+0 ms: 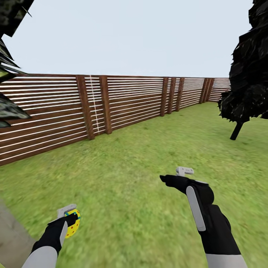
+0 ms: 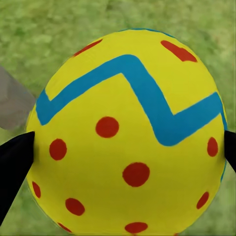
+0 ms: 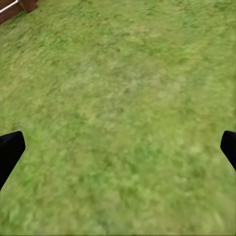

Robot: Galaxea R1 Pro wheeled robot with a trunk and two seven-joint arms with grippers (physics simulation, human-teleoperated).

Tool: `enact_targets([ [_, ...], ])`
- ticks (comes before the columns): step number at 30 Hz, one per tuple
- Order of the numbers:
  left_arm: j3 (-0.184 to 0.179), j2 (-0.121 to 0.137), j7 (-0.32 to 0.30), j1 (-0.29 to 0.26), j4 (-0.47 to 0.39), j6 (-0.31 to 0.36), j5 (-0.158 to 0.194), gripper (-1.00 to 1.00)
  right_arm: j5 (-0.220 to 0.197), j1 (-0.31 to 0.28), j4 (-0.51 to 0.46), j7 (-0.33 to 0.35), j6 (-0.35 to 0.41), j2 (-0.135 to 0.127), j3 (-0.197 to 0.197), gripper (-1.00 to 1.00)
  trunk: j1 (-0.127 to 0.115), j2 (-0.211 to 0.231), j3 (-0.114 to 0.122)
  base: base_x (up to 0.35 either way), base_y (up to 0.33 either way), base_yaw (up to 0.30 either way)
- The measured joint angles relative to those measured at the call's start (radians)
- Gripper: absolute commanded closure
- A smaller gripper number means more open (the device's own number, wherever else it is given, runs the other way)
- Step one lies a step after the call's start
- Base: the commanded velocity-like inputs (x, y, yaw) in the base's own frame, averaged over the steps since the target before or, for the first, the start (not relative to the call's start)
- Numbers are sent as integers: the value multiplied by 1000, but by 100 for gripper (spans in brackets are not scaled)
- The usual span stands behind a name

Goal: Take the three Easter eggs out of the wicker basket on the lawn in the garden, then place them on the lawn next to a single tree (choose any tree) so that all three eggs are next to the same tree and none are left in the basket.

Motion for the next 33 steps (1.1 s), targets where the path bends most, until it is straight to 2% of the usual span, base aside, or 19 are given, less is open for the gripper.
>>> enact_targets([
  [2, 1, 0, 0, 0, 7, 0, -3, 100, 0, 0, 0, 0, 0, 0, 0, -100, 0, 0, -1, 295, -65, 0],
  [9, -1, 0, -2, 0, -58, 0, 5, 100, 0, 0, 0, 0, -1, 0, 0, -100, 0, 0, -4, 256, -99, 0],
  [19, -1, 0, -2, 0, -61, 2, 0, 100, 1, 0, 2, 0, 0, 0, 0, -100, 0, 0, -4, 244, 39, 0],
  [31, -1, 1, -7, -1, -60, 3, 13, 100, 1, 0, 1, 0, -1, 0, 1, -100, 1, 0, -4, 32, 21, 0],
  [33, -4, 3, -8, -1, -61, 0, 4, 100, 1, 0, 1, 0, -1, 0, 1, -100, 8, -14, -10, 0, 0, 0],
])
